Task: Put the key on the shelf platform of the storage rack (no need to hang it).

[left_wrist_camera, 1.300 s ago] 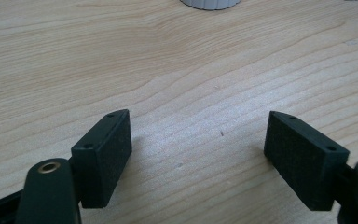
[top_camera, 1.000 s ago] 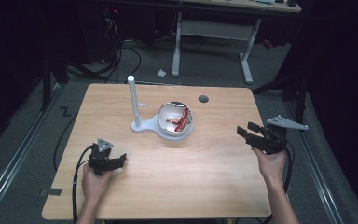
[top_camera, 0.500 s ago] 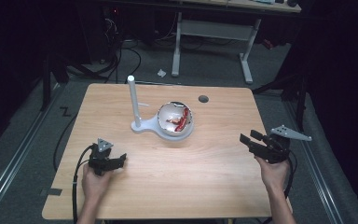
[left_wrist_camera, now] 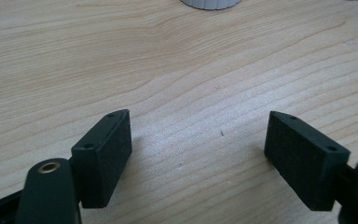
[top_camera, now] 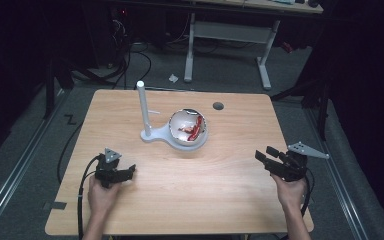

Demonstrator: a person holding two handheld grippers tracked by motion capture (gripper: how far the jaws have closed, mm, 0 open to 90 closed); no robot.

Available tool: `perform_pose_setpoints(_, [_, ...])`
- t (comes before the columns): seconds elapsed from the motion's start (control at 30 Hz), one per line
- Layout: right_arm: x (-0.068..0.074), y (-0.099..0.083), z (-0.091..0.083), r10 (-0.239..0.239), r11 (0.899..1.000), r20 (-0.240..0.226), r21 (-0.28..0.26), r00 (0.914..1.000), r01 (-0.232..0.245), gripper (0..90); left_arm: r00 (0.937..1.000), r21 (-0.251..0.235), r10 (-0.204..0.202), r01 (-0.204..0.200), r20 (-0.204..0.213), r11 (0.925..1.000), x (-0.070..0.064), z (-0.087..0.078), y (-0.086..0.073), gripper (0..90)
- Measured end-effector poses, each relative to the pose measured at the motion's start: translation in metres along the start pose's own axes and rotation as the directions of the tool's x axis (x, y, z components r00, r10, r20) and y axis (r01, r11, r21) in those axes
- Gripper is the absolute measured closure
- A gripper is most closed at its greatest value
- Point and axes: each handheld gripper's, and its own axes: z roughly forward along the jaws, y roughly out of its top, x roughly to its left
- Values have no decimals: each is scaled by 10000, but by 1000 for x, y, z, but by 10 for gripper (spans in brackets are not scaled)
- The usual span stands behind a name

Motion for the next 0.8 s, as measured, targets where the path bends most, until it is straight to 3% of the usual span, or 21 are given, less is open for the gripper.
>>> perform_pose_setpoints(0.8, [-2, -38, 30, 379, 9971, 101, 651, 9992, -384, 441, 10000, -2, 0, 0, -10, 10000, 0, 0, 0, 234])
